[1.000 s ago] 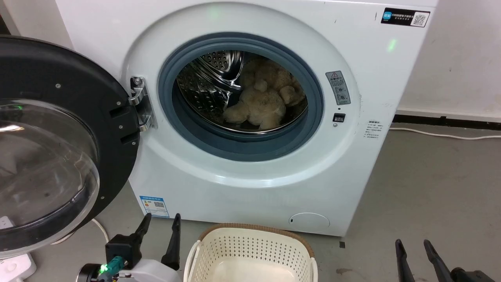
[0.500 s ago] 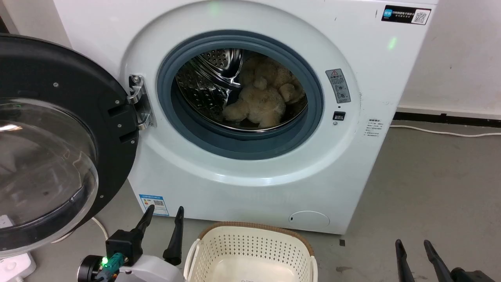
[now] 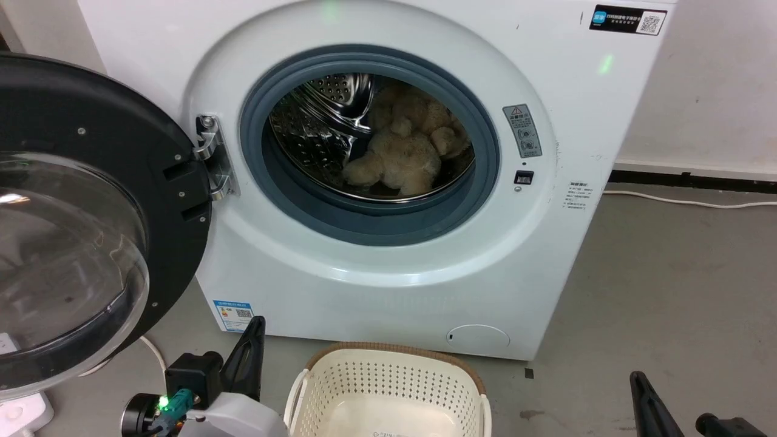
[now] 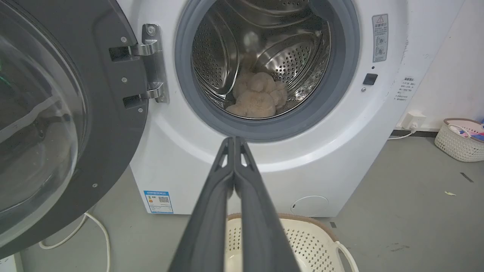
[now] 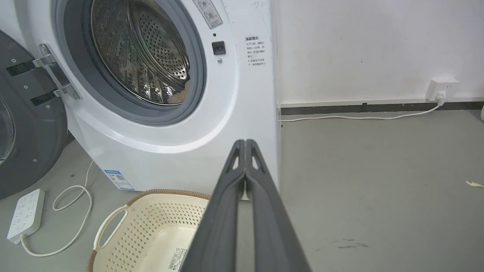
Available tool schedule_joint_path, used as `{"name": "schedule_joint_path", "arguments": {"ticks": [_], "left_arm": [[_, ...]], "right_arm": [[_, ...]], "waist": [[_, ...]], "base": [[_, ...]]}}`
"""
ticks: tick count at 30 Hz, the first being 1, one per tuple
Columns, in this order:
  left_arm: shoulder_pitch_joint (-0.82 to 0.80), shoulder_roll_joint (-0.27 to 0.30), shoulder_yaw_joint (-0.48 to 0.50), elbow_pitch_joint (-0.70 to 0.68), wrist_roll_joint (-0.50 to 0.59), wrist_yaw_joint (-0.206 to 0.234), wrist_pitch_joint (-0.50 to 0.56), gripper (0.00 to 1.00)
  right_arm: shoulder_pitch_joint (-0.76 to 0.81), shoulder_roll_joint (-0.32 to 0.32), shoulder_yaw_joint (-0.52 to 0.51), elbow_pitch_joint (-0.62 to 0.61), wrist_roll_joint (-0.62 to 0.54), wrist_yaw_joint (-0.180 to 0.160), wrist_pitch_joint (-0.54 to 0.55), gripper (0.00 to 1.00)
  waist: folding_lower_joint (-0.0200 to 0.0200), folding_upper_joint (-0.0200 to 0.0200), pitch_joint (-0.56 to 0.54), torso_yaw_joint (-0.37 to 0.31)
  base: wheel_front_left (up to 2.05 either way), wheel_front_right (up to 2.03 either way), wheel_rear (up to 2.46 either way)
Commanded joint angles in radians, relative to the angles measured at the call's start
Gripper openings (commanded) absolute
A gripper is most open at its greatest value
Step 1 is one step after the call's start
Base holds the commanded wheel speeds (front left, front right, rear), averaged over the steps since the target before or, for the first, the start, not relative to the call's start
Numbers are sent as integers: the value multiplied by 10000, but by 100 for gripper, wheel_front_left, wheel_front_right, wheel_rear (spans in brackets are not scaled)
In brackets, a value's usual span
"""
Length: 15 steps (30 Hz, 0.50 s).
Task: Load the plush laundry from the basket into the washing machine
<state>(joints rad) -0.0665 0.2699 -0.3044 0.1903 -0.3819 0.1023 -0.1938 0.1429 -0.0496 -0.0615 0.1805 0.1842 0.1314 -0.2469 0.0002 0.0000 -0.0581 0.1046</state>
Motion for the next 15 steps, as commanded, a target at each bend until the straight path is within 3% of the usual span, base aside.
{"name": "schedule_joint_path", "arguments": {"ticks": [1,15], "left_arm": [[42,-52,108,-81,155,-61,37,0],[117,-309,460,-300,593,-176,265,0]], "right_arm": [[-89,0,15,-93,-103,0,64,0],[-250,-1,86,-298,-311,-1,352,0]], "waist": [[0,0,8,-16],[-1,0,77,-140]], "base": [[0,0,0],[0,0,0]]}}
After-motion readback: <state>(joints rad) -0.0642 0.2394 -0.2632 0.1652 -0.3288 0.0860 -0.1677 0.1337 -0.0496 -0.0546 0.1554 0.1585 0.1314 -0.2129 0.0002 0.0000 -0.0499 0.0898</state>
